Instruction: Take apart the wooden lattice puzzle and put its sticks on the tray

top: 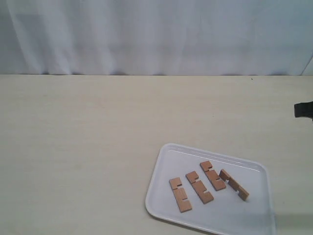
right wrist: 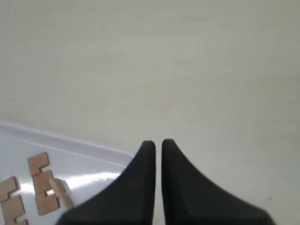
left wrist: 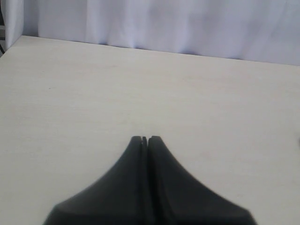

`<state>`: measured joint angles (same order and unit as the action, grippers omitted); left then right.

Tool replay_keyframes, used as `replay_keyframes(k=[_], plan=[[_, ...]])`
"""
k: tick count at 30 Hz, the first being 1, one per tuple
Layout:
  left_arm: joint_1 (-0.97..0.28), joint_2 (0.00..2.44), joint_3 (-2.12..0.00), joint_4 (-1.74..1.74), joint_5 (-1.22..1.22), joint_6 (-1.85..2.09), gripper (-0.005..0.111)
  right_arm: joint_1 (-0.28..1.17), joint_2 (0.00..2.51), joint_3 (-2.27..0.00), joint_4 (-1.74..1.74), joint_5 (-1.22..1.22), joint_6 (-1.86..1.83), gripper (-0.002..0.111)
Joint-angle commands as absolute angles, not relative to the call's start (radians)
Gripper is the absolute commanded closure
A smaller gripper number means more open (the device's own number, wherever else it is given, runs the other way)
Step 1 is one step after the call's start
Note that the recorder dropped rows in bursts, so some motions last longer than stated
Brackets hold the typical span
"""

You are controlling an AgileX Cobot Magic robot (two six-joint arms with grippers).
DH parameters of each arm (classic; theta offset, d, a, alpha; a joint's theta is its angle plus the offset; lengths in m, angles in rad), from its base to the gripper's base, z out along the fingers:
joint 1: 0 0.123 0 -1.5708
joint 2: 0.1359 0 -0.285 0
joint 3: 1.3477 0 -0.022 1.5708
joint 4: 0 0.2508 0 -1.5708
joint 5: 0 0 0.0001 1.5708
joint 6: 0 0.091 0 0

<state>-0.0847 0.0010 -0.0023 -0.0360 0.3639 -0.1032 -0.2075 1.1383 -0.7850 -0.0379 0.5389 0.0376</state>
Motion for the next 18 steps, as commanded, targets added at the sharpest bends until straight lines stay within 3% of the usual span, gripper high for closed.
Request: replay_keyframes(k=[1, 18], plan=[[-0.084, 0.000, 0.000, -0.036, 0.361, -0.102, 0.107, -0.213, 0.949, -0.641, -0.041, 0.373, 0.038, 0.104], [-0.084, 0.000, 0.000, -0.036, 0.362, -0.102, 0.107, -0.206, 0.198, -0.272, -0.015, 0.122, 0.014, 0.104]])
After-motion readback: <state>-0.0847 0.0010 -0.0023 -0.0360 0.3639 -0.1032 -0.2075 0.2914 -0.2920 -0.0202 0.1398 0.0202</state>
